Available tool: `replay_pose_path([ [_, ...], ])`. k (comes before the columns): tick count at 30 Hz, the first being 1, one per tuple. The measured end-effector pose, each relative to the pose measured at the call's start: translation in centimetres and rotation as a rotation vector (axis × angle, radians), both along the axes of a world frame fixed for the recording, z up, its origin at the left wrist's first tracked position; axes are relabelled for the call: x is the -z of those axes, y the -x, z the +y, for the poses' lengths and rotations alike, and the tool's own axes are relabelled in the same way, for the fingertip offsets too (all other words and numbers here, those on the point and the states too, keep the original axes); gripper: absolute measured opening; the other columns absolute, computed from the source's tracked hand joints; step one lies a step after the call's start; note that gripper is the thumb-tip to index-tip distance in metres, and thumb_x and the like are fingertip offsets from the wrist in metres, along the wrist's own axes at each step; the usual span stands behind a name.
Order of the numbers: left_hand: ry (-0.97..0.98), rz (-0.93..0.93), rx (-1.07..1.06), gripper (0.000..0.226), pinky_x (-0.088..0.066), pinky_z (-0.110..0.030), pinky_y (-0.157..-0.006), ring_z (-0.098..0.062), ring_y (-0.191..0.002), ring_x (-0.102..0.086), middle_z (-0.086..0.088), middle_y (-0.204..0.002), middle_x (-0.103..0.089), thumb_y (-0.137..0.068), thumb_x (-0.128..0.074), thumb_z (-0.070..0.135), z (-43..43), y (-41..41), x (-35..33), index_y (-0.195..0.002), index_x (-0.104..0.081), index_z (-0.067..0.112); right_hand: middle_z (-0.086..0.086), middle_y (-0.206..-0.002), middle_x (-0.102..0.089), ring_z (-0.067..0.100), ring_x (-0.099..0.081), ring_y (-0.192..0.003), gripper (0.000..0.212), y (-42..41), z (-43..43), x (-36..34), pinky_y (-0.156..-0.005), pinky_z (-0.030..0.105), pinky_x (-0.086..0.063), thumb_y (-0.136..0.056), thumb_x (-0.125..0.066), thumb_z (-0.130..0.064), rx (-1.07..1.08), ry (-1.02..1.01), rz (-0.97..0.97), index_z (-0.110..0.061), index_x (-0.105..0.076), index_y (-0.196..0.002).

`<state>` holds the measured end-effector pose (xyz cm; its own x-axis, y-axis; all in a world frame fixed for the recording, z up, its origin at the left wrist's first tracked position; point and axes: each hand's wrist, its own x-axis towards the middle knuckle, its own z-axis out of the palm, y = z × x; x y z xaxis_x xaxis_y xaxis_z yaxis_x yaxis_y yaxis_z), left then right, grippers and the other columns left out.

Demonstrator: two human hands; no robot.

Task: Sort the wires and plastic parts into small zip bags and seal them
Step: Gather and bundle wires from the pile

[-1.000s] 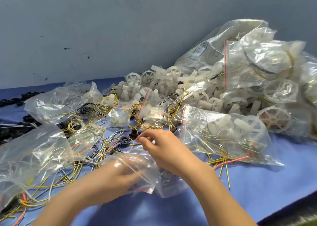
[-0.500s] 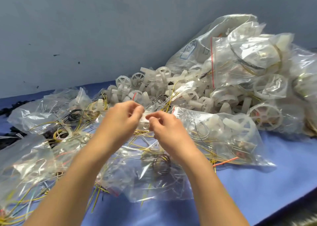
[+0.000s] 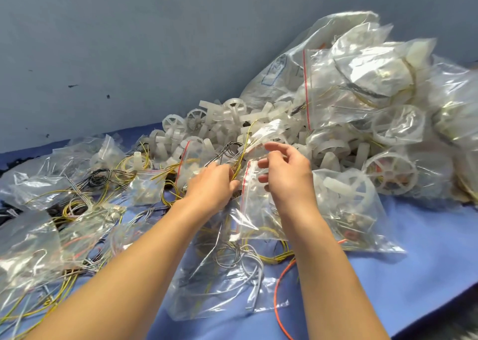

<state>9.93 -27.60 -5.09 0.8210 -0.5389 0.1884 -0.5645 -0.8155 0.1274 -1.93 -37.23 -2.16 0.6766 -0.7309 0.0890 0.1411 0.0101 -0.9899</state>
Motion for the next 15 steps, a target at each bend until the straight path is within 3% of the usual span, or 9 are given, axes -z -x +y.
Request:
replay_pose_path([
  [3,0.126,0.091,-0.007,0.028,-0.052,-0.038,-0.074,-0.032,-0.088,-0.062,-0.011,-0.09,-0.066,-0.091,-0.059,0.035,0.0,-0.3,-0.4,-0.081,-0.067,0.01,-0.008,-0.075,-0.066,0.019,-0.063,-0.074,0.025,0.4,0.0,0.0,-0.07,0.036,-0.048,-0.092,-0.044,-0.015,-0.014,-0.002,-0.002,-0.034,-0.061,-0.087],
  [6,0.317,0.202,-0.013,0.024,-0.043,-0.029,-0.062,-0.023,-0.076,-0.061,-0.001,-0.075,-0.065,-0.095,-0.056,0.031,0.8,-0.2,-1.1,-0.084,-0.066,0.012,-0.009,-0.078,-0.066,0.017,-0.063,-0.072,0.024,1.0,-0.2,-0.1,-0.066,0.033,-0.047,-0.093,-0.044,-0.018,-0.022,0.013,0.0,-0.035,-0.06,-0.088],
  [10,0.712,0.47,-0.032,0.015,-0.048,-0.03,-0.069,-0.017,-0.073,-0.059,-0.006,-0.086,-0.066,-0.097,-0.056,0.028,2.7,1.0,-2.5,-0.092,-0.063,0.016,-0.008,-0.08,-0.067,0.015,-0.062,-0.068,0.025,1.5,-0.2,-0.2,-0.063,0.032,-0.047,-0.093,-0.044,-0.02,-0.026,0.036,0.008,-0.038,-0.059,-0.087],
  [15,1.167,0.584,-0.083,0.015,-0.05,-0.023,-0.064,-0.01,-0.076,-0.065,-0.001,-0.092,-0.071,-0.098,-0.055,0.028,6.0,3.8,-4.1,-0.096,-0.067,0.02,-0.007,-0.076,-0.065,0.015,-0.061,-0.069,0.022,1.6,1.1,-0.2,-0.073,0.042,-0.054,-0.094,-0.045,-0.018,-0.098,0.103,0.025,-0.034,-0.061,-0.092],
])
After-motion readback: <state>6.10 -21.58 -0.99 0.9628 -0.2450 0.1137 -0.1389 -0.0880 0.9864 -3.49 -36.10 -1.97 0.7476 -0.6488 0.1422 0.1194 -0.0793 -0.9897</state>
